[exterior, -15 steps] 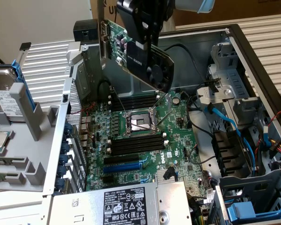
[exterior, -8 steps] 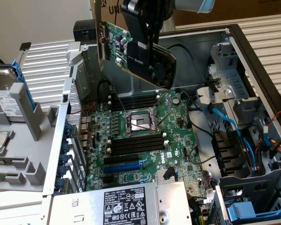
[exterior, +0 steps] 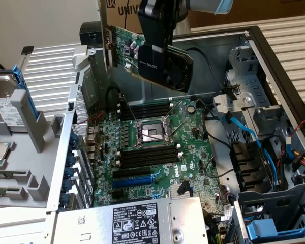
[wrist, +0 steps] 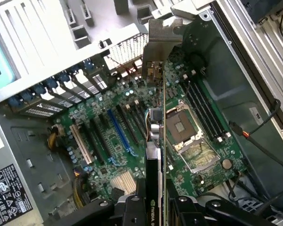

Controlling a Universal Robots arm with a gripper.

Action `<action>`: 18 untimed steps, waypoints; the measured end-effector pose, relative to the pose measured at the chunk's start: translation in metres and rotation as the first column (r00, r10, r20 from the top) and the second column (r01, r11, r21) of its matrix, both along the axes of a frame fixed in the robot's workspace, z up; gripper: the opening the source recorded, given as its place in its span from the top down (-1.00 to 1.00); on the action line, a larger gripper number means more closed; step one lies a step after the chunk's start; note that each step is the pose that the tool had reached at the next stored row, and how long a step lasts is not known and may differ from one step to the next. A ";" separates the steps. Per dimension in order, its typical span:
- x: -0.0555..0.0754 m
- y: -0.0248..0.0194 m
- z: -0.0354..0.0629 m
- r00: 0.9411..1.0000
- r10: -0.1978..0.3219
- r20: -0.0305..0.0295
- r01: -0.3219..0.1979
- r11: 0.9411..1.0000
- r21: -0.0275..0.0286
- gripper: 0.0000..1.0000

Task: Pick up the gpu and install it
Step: 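Insert the gpu into the slot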

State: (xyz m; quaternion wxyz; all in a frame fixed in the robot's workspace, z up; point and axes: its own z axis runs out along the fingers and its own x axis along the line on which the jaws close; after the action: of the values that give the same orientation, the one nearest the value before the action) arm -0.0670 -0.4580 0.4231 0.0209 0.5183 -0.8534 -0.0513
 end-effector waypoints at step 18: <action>0.000 0.0000 -0.0007 0.962 0.269 0.047 -0.272 0.961 0.052 0.47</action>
State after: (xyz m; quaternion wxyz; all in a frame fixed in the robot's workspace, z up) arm -0.0670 -0.4579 0.4223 -0.0041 0.6313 -0.7730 -0.0623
